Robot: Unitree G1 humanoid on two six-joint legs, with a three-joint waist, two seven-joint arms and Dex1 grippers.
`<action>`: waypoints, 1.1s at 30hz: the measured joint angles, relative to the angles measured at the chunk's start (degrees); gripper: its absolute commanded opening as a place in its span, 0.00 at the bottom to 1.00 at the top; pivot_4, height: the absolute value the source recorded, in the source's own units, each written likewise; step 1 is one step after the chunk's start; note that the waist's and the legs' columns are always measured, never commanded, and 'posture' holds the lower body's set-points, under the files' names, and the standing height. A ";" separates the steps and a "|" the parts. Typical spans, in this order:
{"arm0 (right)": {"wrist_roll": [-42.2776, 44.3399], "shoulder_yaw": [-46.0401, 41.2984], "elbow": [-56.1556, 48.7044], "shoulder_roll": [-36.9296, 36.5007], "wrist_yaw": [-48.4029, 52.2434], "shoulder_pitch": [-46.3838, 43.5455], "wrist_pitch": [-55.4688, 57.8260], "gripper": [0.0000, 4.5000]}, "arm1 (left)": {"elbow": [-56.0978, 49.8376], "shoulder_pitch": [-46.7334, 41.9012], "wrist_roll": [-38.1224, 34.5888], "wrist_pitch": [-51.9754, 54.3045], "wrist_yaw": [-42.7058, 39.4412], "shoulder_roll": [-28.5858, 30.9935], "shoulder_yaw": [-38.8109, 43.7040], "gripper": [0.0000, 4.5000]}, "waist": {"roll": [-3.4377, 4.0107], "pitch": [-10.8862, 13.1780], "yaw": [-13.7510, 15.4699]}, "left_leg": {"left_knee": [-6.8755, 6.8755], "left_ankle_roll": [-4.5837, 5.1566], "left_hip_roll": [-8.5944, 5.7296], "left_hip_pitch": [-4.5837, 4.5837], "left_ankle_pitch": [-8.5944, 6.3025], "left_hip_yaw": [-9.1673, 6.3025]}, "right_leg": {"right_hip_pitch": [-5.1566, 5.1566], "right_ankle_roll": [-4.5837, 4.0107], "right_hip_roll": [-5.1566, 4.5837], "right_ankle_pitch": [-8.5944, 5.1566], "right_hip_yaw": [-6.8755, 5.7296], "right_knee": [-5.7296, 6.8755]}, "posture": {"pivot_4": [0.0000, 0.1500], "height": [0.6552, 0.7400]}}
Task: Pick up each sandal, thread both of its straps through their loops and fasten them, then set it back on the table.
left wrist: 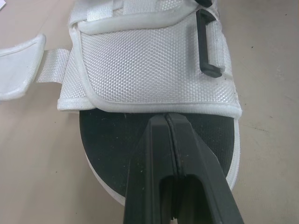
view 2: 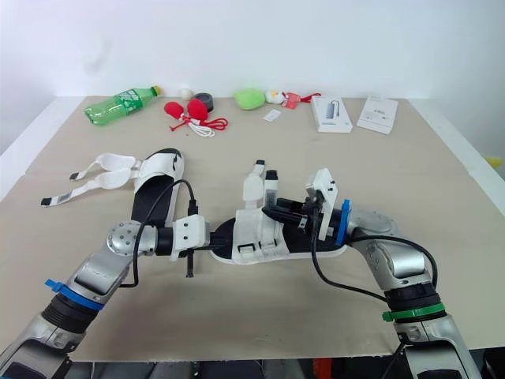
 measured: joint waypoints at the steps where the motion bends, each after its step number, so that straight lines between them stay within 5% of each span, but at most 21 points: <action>1: -0.41 -0.08 0.00 0.00 -0.01 -0.01 -0.08 0.65 | 0.00 0.00 0.00 0.00 -0.01 0.00 0.00 0.00 | 0.00 0.00 0.00 | 0.00 0.00 0.00 0.00 0.00 0.00 | 0.00 0.00 0.00 0.00 -0.01 0.00 | 1.00 1.00; 3: -2.81 -0.14 -0.01 0.00 -0.19 -0.02 -0.58 0.86 | 0.00 0.00 0.00 0.00 -0.04 -0.01 0.00 0.00 | 0.00 0.00 0.00 | 0.00 0.00 0.00 0.00 0.00 0.00 | -0.01 0.00 0.00 0.00 0.00 0.00 | 1.00 1.00; 20: -6.43 -0.13 -0.08 0.69 3.25 -5.61 1.31 0.86 | 0.22 0.00 0.11 -0.24 -0.34 -0.78 -0.14 0.00 | 0.00 0.00 0.07 | 0.00 0.00 -0.02 -0.09 0.00 0.00 | -0.08 0.03 -0.02 -0.01 0.00 0.00 | 1.00 1.00; 23: -8.02 -0.25 2.43 0.50 3.68 -7.75 0.87 0.68 | 0.25 0.02 0.25 -0.21 -0.22 -0.99 -0.12 0.00 | 0.00 0.00 0.03 | 0.01 0.00 -0.02 -0.09 0.00 0.03 | -0.09 0.01 -0.03 0.02 0.02 0.00 | 1.00 1.00; 25: -8.25 -1.16 4.72 0.49 5.22 -10.68 0.40 0.43 | 0.24 0.09 0.25 -0.22 -0.18 -1.04 -0.11 0.00 | 0.01 0.00 0.02 | 0.01 0.00 -0.02 -0.09 0.00 0.03 | -0.10 0.02 -0.02 0.02 0.02 0.00 | 1.00 1.00; 30: -7.57 -1.21 5.69 0.63 7.64 -15.47 4.51 0.00 | 0.25 0.11 0.22 -0.23 -0.27 -1.25 -0.12 0.00 | 0.00 0.00 0.06 | 0.00 0.00 -0.03 -0.11 0.00 0.01 | -0.10 0.03 -0.02 0.01 0.01 0.00 | 1.00 1.00; 33: -7.83 -0.35 6.69 0.57 8.87 -17.24 6.66 0.00 | 0.27 0.11 0.13 -0.23 -0.45 -1.28 -0.06 0.00 | 0.00 0.00 0.05 | 0.00 0.00 -0.03 -0.11 0.00 0.02 | -0.10 0.04 -0.03 0.00 0.01 -0.01 | 1.00 1.00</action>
